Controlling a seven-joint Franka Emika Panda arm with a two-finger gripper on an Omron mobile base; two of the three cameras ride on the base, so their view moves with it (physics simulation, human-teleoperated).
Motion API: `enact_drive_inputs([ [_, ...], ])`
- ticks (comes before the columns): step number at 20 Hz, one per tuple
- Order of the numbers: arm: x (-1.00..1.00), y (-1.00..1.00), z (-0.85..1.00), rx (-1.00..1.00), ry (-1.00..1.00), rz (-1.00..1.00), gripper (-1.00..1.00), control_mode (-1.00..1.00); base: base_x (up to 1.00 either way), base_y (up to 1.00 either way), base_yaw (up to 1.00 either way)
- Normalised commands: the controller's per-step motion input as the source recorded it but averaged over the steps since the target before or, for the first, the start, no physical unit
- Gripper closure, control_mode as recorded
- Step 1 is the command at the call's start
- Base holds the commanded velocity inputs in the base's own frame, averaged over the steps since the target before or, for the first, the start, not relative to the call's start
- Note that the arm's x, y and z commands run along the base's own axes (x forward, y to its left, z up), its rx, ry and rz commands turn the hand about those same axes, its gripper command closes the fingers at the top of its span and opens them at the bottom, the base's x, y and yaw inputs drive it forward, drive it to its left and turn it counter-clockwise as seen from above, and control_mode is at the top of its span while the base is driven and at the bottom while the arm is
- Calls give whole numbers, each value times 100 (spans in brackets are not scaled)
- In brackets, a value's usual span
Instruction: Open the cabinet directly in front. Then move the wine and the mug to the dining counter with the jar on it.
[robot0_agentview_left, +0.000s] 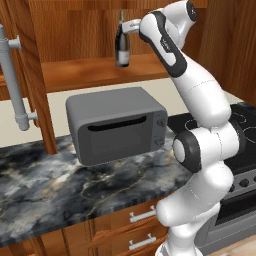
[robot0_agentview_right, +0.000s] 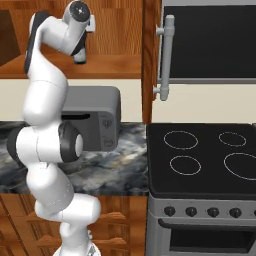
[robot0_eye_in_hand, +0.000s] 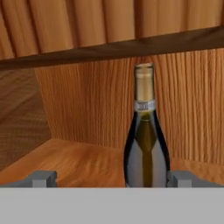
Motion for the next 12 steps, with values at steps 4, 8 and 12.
enact_drive_inputs([
  [4,28,10,-1,-3,0,0,-100,-100,0,0,0],
  [8,24,11,-4,-4,0,0,-100,-100,0,0,0],
  [12,25,6,-1,-3,0,0,-100,-100,0,0,0],
])
